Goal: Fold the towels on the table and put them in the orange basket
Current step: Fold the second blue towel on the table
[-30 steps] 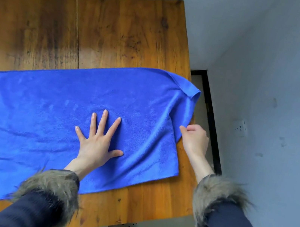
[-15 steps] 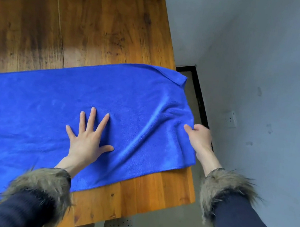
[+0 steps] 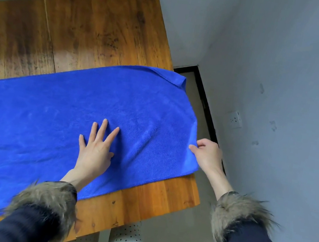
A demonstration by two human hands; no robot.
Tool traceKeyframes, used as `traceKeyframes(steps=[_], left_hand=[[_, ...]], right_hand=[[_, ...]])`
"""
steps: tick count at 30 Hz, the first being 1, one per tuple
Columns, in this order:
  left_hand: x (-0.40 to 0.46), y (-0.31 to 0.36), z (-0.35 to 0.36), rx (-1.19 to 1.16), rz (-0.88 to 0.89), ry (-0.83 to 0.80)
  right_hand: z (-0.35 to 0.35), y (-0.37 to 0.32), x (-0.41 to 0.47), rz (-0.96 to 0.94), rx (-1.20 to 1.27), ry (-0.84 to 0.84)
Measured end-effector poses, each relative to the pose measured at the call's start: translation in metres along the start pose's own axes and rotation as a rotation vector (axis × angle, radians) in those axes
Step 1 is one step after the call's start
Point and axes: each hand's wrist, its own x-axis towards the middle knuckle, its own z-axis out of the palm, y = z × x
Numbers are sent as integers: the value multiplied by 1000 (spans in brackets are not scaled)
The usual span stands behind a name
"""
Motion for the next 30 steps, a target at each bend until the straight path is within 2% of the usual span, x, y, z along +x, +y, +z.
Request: traceKeyframes(steps=[2, 4, 6, 10, 16, 20, 24, 27, 30], left_hand=[[-3, 5, 0, -92, 18, 78], [-8, 14, 5, -254, 73, 214], [-15, 32, 7, -391, 95, 238], [-16, 70, 12, -587, 84, 73], [1, 87, 18, -537, -24, 43], [9, 91, 17, -507, -86, 2], [10, 89, 18, -538, -83, 14], [9, 83, 18, -676, -90, 10], [7, 78, 14, -789, -117, -38]], right_hand=[[8, -13, -11, -42, 95, -123], [16, -26, -20, -13, 246, -333], [19, -33, -19, 1, 302, -395], [11, -37, 1, -89, 216, -134], [0, -63, 54, -414, -106, 248], [8, -91, 84, -616, -506, 335], [13, -112, 107, -699, -750, 362], [13, -121, 117, -800, -864, 386], [11, -127, 122, -846, -861, 437]])
